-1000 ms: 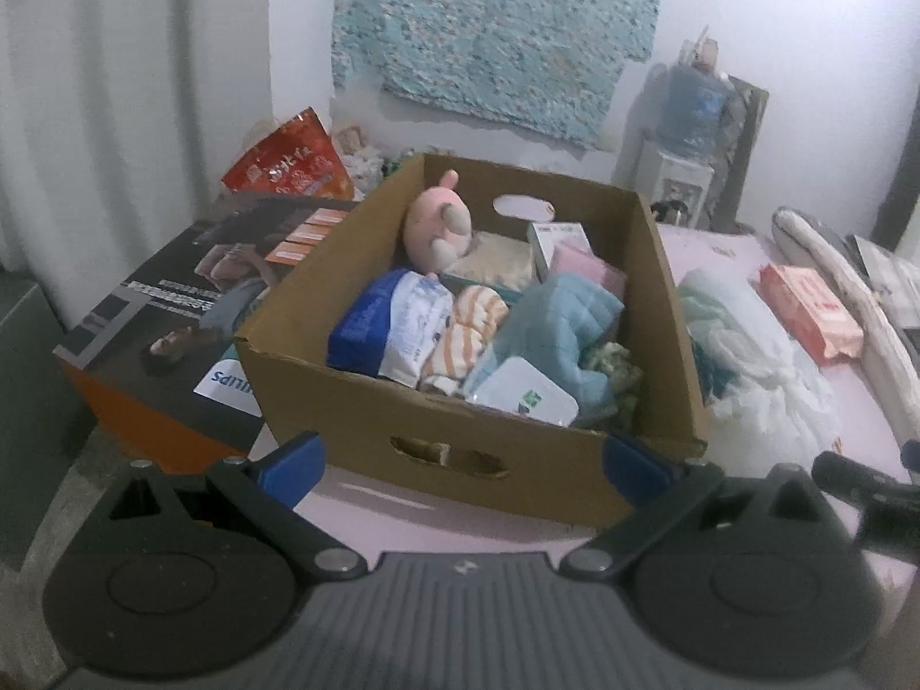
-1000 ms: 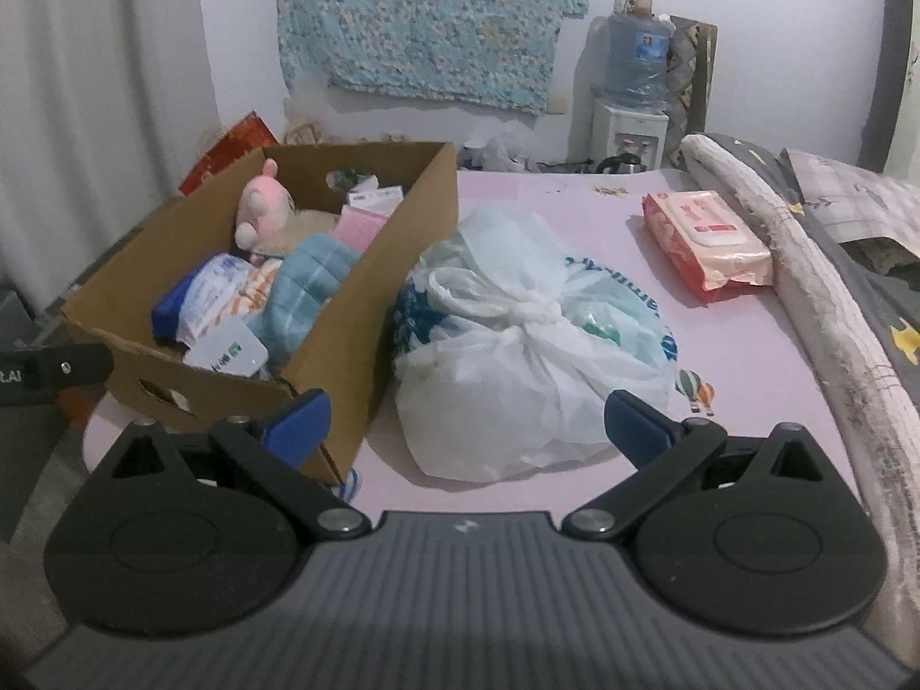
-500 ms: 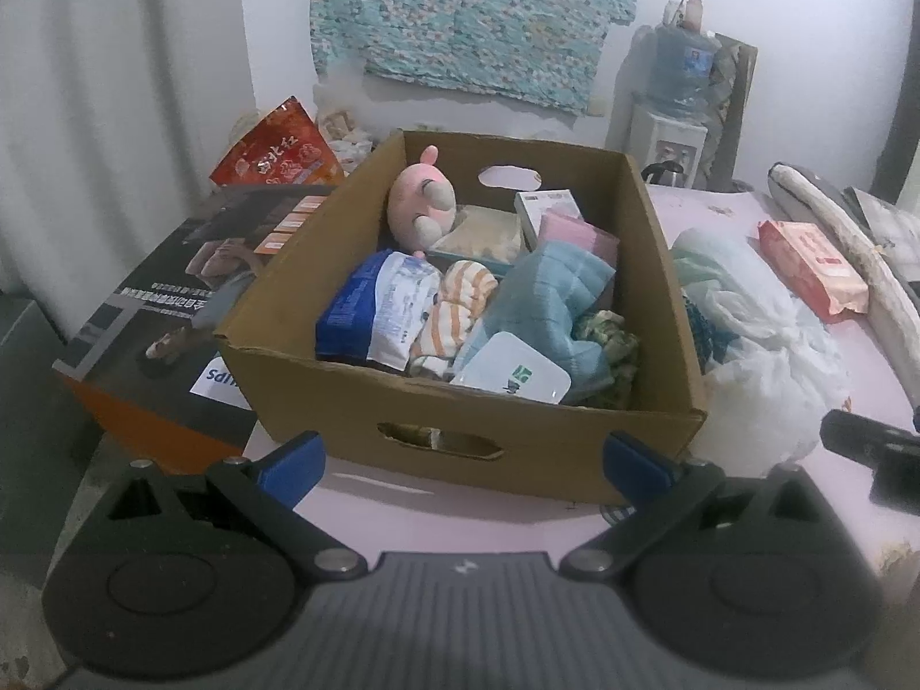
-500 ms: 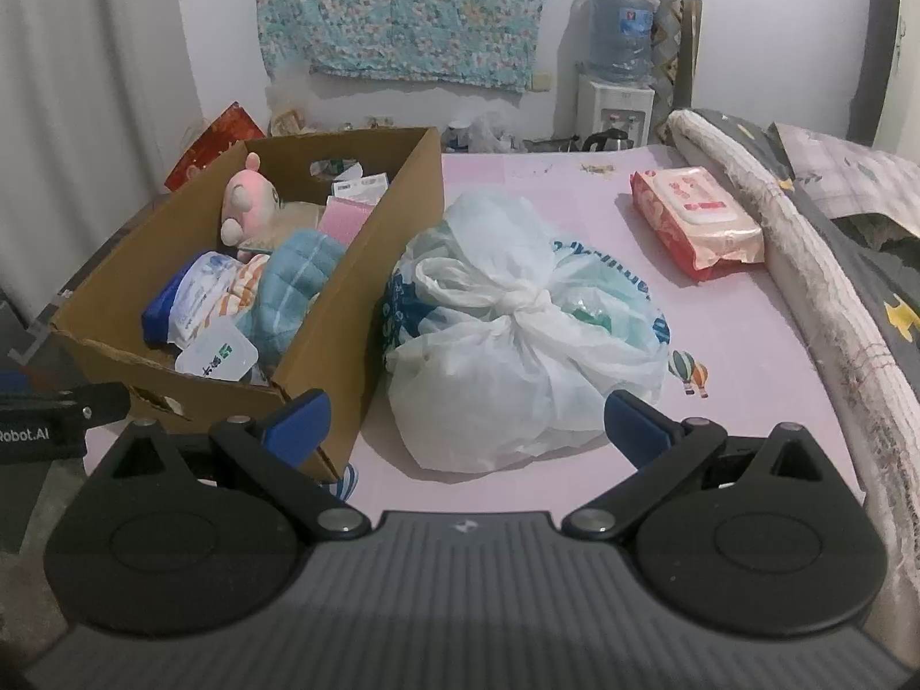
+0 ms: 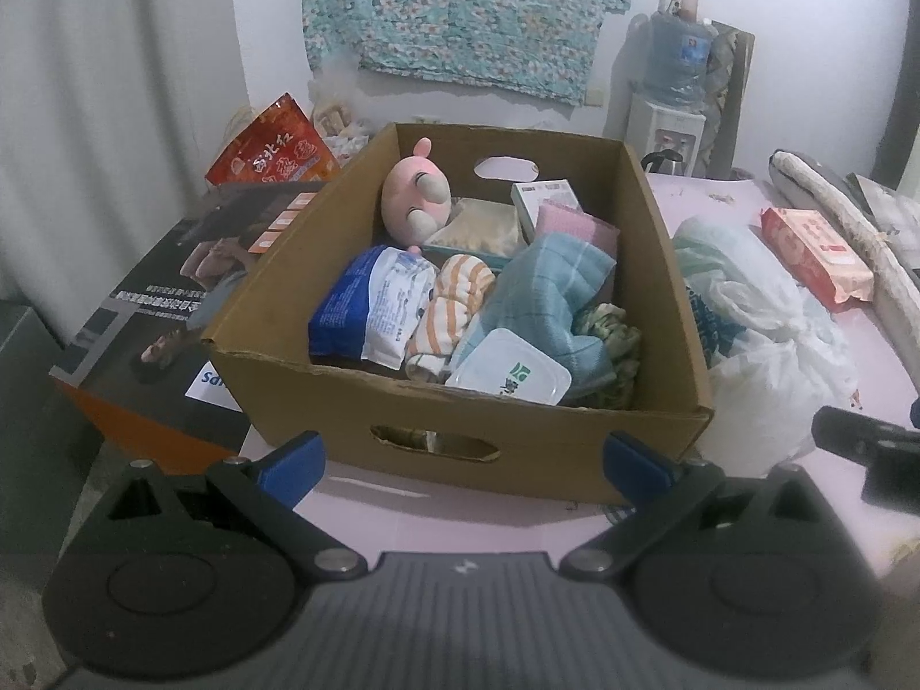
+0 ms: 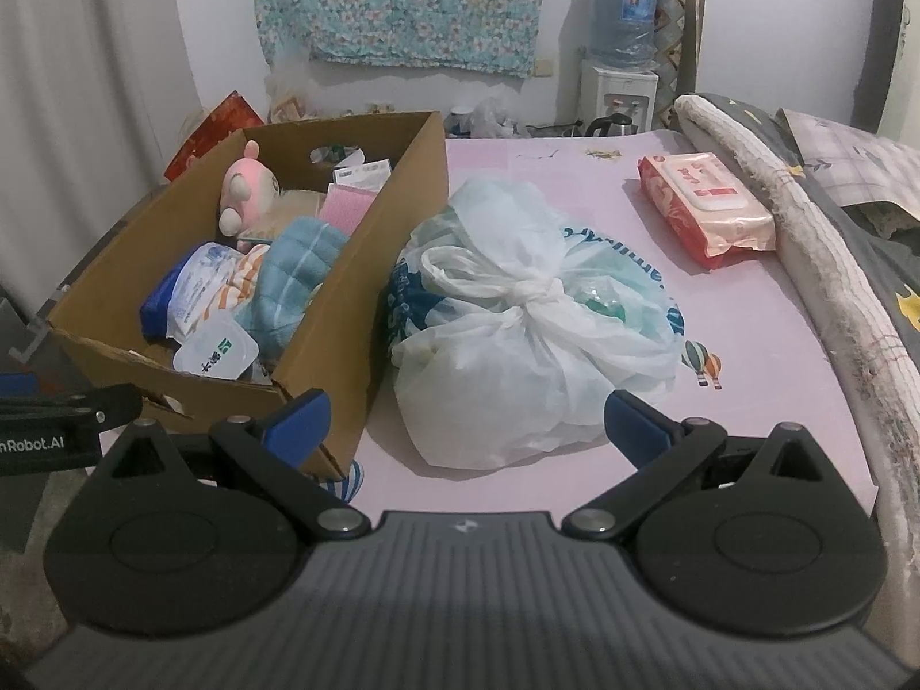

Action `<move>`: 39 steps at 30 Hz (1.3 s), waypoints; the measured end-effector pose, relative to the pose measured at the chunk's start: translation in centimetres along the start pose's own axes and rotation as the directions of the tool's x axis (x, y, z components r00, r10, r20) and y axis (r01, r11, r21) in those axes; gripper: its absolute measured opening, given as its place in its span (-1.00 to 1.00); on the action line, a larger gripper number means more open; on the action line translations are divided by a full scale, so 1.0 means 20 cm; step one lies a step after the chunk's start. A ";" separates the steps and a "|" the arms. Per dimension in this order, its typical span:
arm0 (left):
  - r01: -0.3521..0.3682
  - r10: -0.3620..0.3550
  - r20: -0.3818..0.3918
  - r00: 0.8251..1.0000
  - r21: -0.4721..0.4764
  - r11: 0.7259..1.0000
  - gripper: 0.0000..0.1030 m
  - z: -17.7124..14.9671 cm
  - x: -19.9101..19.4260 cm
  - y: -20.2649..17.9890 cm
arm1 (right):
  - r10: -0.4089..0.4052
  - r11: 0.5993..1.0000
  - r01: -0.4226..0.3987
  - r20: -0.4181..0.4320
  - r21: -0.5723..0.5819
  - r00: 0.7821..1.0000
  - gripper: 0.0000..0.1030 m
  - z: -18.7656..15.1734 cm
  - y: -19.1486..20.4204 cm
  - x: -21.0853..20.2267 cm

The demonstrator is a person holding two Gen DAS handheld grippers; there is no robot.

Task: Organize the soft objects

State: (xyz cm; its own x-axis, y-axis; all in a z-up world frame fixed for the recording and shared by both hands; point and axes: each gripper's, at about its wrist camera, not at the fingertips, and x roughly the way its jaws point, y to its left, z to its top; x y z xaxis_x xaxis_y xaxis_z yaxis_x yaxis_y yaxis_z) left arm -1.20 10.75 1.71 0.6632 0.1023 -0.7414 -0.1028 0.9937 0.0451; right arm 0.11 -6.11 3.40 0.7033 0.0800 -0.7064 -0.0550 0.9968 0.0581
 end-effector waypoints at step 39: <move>0.025 -0.025 0.010 1.000 0.019 1.000 1.00 0.00 -0.01 -0.01 | 0.009 1.000 -0.009 -0.011 -0.022 1.000 0.98 0.02 0.01 0.01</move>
State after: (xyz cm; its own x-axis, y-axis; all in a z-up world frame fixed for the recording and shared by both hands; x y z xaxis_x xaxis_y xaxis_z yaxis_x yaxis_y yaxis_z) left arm -1.19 10.44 1.87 0.6728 0.0778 -0.7357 -0.0723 0.9966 0.0393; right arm 0.55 -5.94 3.50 0.6947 0.0887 -0.7138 -0.0769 0.9958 0.0489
